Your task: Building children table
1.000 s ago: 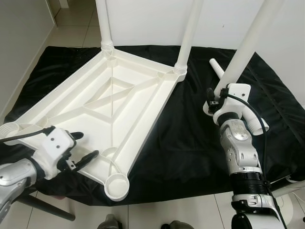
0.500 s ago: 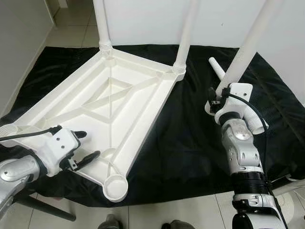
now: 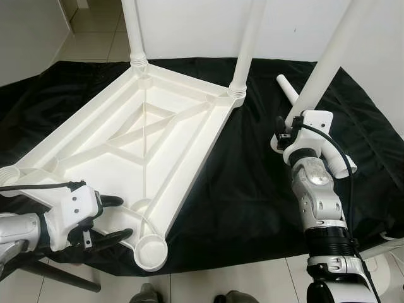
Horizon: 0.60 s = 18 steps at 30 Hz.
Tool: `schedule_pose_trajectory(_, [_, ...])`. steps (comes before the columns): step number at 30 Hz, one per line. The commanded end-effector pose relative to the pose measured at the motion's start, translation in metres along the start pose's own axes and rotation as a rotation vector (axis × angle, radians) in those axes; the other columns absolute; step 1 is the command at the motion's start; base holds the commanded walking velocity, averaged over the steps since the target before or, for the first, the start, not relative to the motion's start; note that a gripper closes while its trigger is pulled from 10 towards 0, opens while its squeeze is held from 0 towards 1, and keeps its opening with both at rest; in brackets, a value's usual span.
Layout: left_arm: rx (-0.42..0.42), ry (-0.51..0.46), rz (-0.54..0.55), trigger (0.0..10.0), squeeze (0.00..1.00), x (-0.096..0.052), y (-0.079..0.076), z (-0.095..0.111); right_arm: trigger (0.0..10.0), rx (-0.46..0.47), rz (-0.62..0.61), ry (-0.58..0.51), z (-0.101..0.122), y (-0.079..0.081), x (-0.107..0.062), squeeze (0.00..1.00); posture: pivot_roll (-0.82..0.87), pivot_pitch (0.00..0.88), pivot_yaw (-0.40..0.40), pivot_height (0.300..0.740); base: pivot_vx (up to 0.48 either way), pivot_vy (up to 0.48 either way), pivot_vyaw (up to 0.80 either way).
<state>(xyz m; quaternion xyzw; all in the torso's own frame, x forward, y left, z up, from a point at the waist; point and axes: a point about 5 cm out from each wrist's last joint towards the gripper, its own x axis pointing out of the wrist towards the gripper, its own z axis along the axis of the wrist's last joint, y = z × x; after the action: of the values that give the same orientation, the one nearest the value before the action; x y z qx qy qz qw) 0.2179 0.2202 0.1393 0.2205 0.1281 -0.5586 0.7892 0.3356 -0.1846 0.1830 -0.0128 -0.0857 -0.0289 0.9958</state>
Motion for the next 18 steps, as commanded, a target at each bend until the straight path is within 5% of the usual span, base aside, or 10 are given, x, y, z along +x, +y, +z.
schedule_pose_trajectory(1, [0.007, 0.018, -0.049, 10.0, 0.00, 0.001, 0.001, -0.005, 10.0, -0.001, 0.007, -0.024, 0.005, 0.001, 0.003, 0.00, 0.00, 0.065, -0.007, 0.740, 0.000, 0.000, 0.00])
schedule_pose_trajectory(10, [0.016, 0.041, 0.035, 10.0, 0.00, 0.015, 0.025, -0.015, 10.0, -0.008, -0.005, -0.026, 0.006, -0.002, 0.002, 0.00, -0.02, 0.054, 0.002, 0.740, 0.000, 0.000, 0.00])
schedule_pose_trajectory(18, [0.043, 0.154, -0.027, 10.0, 0.00, 0.014, 0.033, -0.032, 10.0, -0.013, -0.020, -0.025, 0.004, -0.006, 0.000, 0.00, -0.03, 0.057, 0.015, 0.740, 0.000, 0.000, 0.00])
